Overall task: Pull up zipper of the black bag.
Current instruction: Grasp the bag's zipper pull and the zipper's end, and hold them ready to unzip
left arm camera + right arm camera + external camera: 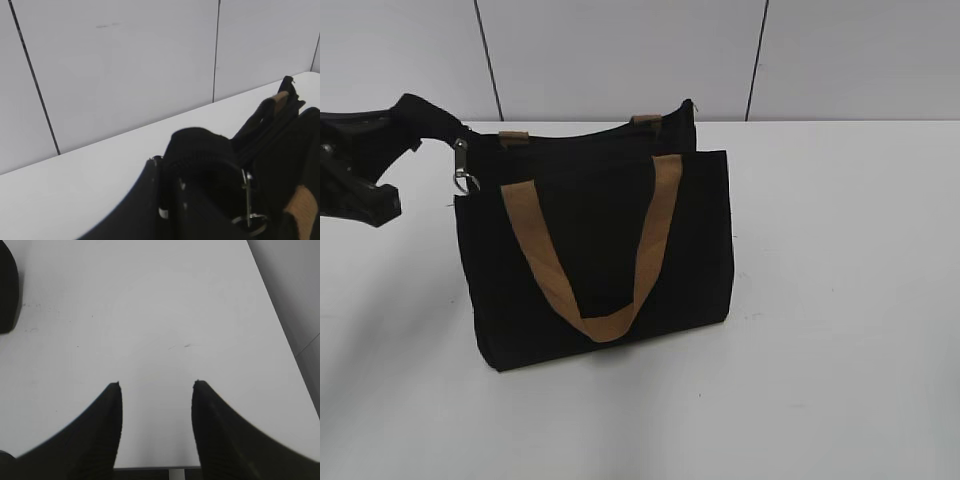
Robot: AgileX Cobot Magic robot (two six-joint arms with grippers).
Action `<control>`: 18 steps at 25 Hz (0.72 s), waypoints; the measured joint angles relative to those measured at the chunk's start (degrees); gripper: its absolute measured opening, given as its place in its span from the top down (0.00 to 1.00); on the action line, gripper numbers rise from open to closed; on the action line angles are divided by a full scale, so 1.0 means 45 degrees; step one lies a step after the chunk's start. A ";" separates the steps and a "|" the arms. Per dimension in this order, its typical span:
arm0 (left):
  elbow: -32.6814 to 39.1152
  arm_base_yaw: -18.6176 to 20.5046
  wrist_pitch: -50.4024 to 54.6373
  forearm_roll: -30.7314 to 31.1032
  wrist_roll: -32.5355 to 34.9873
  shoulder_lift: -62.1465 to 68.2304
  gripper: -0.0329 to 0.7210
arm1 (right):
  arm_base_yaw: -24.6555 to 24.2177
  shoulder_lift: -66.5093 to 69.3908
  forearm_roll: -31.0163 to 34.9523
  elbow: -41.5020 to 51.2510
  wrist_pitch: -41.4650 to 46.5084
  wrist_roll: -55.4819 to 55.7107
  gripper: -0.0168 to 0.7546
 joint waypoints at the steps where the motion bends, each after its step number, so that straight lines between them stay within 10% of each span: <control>1: -0.0062 0.0000 0.0090 0.0000 -0.0037 -0.0046 0.94 | 0.0000 0.0000 0.0000 0.0000 0.0000 0.0000 0.51; 10: -0.0701 0.0000 0.0745 0.0173 -0.0946 -0.0127 0.94 | 0.0000 0.0000 0.0134 0.0000 0.0000 -0.0012 0.51; 18: -0.1466 -0.0015 0.2274 0.0195 -0.2112 -0.0127 0.94 | 0.0167 0.2722 0.4498 -0.0194 -0.0202 -0.3727 0.51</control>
